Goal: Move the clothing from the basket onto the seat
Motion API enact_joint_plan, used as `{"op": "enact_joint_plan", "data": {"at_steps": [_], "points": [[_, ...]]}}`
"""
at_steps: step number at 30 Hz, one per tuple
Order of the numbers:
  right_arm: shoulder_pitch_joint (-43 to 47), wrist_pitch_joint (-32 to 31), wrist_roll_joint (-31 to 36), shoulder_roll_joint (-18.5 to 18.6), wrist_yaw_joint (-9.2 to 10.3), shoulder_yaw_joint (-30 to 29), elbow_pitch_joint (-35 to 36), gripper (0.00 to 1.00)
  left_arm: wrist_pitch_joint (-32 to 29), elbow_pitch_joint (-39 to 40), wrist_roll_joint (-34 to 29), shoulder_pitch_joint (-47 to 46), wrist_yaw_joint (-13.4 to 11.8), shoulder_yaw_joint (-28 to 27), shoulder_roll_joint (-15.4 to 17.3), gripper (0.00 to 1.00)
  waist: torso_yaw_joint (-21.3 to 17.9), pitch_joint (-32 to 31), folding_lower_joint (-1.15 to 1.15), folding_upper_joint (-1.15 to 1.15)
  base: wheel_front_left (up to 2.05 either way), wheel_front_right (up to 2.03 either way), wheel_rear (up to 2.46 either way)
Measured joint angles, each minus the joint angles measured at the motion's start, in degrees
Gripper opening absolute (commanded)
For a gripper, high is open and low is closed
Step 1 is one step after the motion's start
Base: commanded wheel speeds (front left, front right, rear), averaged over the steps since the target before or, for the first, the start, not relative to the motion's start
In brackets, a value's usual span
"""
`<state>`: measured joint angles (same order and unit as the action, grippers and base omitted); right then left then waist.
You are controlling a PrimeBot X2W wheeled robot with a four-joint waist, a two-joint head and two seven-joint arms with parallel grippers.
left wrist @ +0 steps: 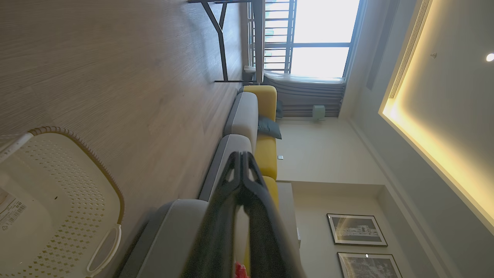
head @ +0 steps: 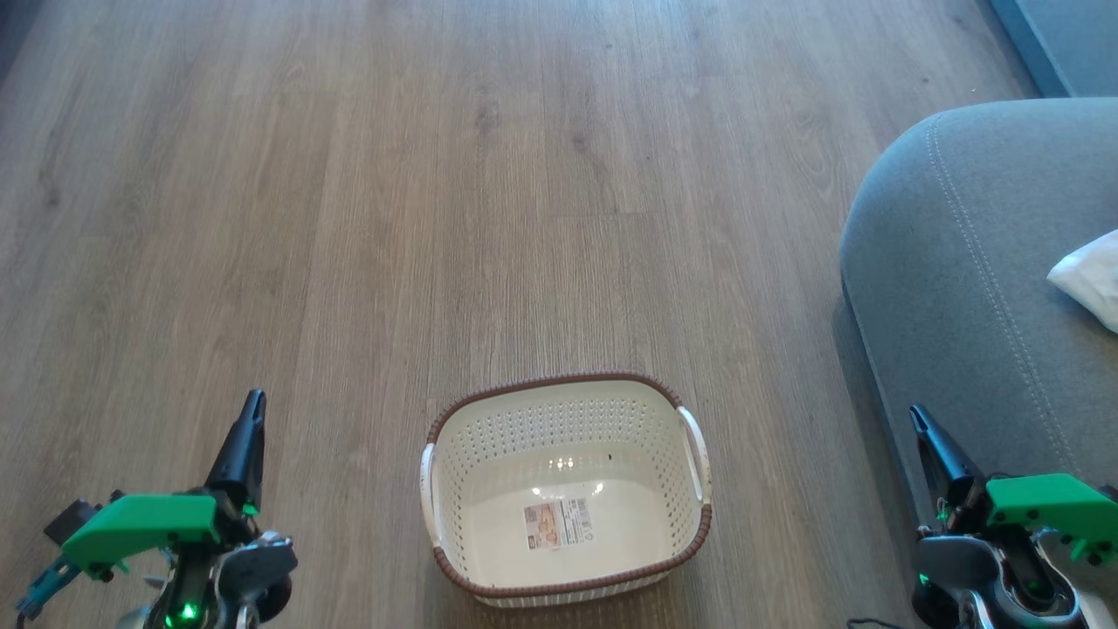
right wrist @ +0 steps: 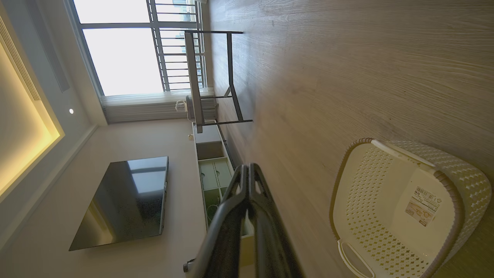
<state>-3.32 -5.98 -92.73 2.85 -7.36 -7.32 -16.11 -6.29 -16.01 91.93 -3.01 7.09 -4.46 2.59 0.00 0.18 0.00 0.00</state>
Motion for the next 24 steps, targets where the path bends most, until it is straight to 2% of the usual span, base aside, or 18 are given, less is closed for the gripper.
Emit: {"op": "enact_joint_plan", "data": {"at_steps": [24], "points": [[0.0,0.0,0.0,0.0,0.0,-0.1,0.0,0.0,0.0,0.0,0.0,0.0,0.0,0.0,0.0,0.0,0.0,0.0,0.0,0.0,0.0,0.0,0.0]]}}
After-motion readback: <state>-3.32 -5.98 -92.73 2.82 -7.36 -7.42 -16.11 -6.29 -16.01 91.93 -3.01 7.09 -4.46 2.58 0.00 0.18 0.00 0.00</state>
